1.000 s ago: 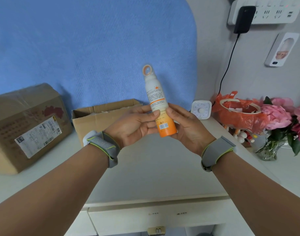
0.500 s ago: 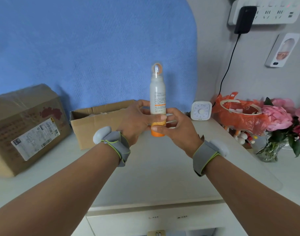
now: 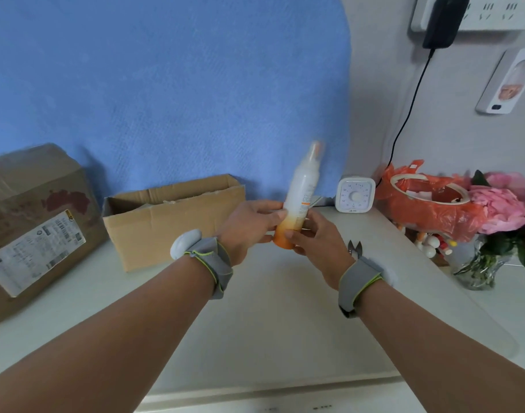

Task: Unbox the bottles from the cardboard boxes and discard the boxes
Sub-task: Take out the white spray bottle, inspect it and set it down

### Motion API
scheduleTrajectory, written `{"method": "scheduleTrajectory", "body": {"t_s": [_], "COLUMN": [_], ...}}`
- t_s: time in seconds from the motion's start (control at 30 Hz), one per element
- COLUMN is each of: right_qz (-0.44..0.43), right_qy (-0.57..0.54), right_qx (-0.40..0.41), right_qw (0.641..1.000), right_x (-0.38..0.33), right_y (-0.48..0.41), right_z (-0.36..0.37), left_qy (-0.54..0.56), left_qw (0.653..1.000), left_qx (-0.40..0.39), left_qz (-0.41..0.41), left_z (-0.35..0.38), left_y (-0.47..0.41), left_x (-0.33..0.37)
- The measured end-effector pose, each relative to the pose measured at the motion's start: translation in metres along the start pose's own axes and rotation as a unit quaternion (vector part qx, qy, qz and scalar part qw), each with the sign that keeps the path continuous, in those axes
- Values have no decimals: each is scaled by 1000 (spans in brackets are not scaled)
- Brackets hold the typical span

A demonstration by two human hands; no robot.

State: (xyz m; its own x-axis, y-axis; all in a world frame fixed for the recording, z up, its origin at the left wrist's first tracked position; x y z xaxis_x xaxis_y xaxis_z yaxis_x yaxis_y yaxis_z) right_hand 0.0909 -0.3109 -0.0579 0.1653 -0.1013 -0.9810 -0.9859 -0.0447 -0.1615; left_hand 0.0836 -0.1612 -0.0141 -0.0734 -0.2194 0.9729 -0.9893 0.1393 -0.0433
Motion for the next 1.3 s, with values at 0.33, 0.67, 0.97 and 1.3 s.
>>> {"method": "scheduleTrajectory", "body": {"t_s": [0.33,0.67,0.97,1.3], "right_qz": [167,34,-45,-57], "right_qy": [-455,-40,146,164], "right_qx": [-114,6,41,74], "right_qw": [867,999,987,982], "right_x": [-2,14,30,40], "right_y": [-23,-33,-57,-84], "right_z": [8,13,18,18], "left_qy": [142,79,40,16], "left_qw": [988,995,998,998], "left_qx": [29,45,35,56], "left_qz": [-42,-44,-33,27], "left_z": [-13,-9,0,10], "left_y": [-20,-33,-44,-67], "left_x": [-13,-35,-47,-64]}}
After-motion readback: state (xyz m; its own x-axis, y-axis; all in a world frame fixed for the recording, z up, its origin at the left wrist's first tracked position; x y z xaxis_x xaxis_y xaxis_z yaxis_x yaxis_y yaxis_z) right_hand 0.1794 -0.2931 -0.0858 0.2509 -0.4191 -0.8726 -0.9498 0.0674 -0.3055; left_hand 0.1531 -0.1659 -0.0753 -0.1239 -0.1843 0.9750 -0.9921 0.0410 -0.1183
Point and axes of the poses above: each hand's wrist, its own y-axis away from the middle knuckle, its own z-axis out of the palm, x = y × z, the point moved 1 cm from there along -y, towards the middle knuckle
